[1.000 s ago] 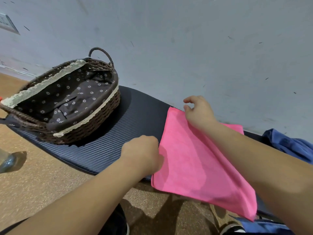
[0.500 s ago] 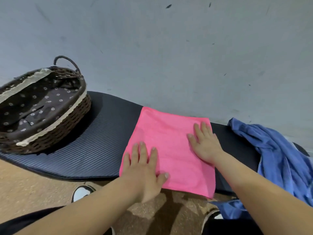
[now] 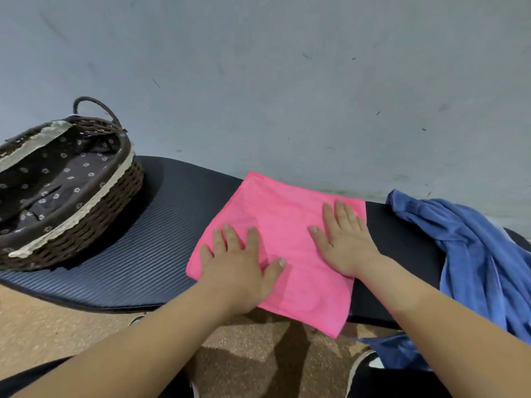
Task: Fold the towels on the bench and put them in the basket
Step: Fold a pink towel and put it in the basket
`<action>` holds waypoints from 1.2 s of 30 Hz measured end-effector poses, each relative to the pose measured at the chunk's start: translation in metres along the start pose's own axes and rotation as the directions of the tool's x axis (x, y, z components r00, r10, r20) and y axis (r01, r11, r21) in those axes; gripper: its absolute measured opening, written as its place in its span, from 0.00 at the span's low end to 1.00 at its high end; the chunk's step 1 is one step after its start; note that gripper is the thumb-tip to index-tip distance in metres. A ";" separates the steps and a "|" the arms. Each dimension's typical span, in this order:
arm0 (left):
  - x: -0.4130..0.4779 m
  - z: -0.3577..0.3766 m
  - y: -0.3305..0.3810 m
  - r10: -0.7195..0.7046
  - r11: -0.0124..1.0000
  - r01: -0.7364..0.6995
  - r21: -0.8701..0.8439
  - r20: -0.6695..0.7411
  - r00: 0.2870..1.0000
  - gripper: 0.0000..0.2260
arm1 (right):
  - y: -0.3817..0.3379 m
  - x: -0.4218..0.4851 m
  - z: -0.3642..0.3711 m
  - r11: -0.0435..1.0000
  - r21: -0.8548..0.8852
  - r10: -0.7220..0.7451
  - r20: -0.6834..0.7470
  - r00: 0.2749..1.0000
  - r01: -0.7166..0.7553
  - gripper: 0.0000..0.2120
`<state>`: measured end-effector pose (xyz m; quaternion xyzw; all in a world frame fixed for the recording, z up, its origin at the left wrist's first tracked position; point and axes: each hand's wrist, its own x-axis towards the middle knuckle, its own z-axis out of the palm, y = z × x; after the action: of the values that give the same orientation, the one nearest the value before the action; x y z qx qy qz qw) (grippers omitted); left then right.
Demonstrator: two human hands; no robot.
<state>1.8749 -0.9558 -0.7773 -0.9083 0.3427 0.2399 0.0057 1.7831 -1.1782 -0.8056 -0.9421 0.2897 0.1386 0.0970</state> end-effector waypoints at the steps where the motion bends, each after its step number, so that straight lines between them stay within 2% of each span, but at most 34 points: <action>1: 0.010 -0.003 -0.004 -0.014 1.000 0.014 -0.019 -0.024 1.000 0.43 | -0.002 -0.005 -0.001 0.999 -0.021 0.031 0.014 0.999 -0.031 0.38; 5: 0.048 -0.010 -0.028 0.059 0.997 -0.053 0.062 -0.094 0.994 0.44 | -0.012 -0.034 -0.013 0.975 -0.174 0.155 0.096 0.983 -0.136 0.43; 8: 0.056 -0.017 -0.026 0.108 0.982 -0.080 0.172 -0.165 0.980 0.39 | -0.023 -0.061 -0.025 0.936 -0.252 0.299 0.203 0.932 -0.245 0.45; 9: 0.053 -0.020 -0.018 0.118 0.974 -0.069 0.216 -0.222 0.968 0.37 | -0.027 -0.068 -0.029 0.926 -0.283 0.322 0.252 0.913 -0.249 0.42; 10: 0.047 -0.021 -0.006 0.149 0.963 -0.077 0.257 -0.276 0.949 0.34 | -0.030 -0.077 -0.032 0.926 -0.307 0.310 0.284 0.908 -0.220 0.35; 12: 0.028 -0.016 0.021 0.253 0.949 -0.178 0.260 -0.294 0.922 0.32 | -0.031 -0.088 -0.038 0.939 -0.331 0.205 0.316 0.926 -0.095 0.21; 14: 0.006 -0.003 0.041 0.324 0.939 -0.295 0.177 -0.161 0.932 0.32 | -0.025 -0.095 -0.045 0.945 -0.325 0.125 0.265 0.956 -0.034 0.17; 15: -0.003 0.004 0.046 0.329 0.939 -0.318 0.133 -0.069 0.942 0.33 | -0.019 -0.096 -0.045 0.961 -0.277 0.066 0.209 0.976 -0.005 0.18; 17: -0.008 0.018 0.046 0.320 0.936 -0.325 0.139 0.058 0.946 0.35 | -0.005 -0.094 -0.032 0.981 -0.180 -0.051 0.120 0.991 0.072 0.32; 18: -0.005 0.023 0.042 0.331 0.923 -0.337 0.186 0.064 0.942 0.35 | 0.000 -0.093 -0.025 0.979 -0.152 -0.118 0.119 0.986 0.136 0.38; 20: 0.004 0.030 0.031 0.382 0.893 -0.374 0.252 0.018 0.924 0.35 | 0.013 -0.088 -0.005 0.971 -0.121 -0.185 0.168 0.968 0.206 0.42; 22: 0.013 0.032 0.018 0.436 0.871 -0.408 0.273 -0.048 0.899 0.35 | 0.023 -0.084 0.011 0.971 -0.103 -0.196 0.175 0.965 0.216 0.39; 24: 0.022 0.032 0.008 0.479 0.853 -0.434 0.289 -0.106 0.872 0.35 | 0.029 -0.081 0.023 0.975 -0.052 -0.213 0.090 0.973 0.218 0.38; 28: 0.029 0.033 -0.003 0.541 0.828 -0.482 0.286 -0.183 0.821 0.34 | 0.032 -0.081 0.039 0.975 -0.076 -0.216 -0.119 0.969 0.208 0.35; 31: 0.028 0.032 -0.007 0.578 0.812 -0.521 0.264 -0.229 0.783 0.34 | 0.029 -0.083 0.044 0.977 -0.061 -0.213 -0.193 0.958 0.205 0.34; 34: 0.017 0.031 -0.010 0.624 0.778 -0.563 0.279 -0.242 0.743 0.34 | 0.029 -0.083 0.041 0.977 -0.041 -0.215 -0.181 0.960 0.211 0.34; 36: 0.005 0.030 -0.013 0.668 0.741 -0.601 0.298 -0.249 0.701 0.33 | 0.028 -0.087 0.038 0.978 0.011 -0.204 -0.123 0.971 0.207 0.35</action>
<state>1.8735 -0.9432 -0.8078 -0.7552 0.6530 0.0319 -0.0485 1.6903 -1.1459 -0.8164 -0.9724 0.1977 0.0669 0.1040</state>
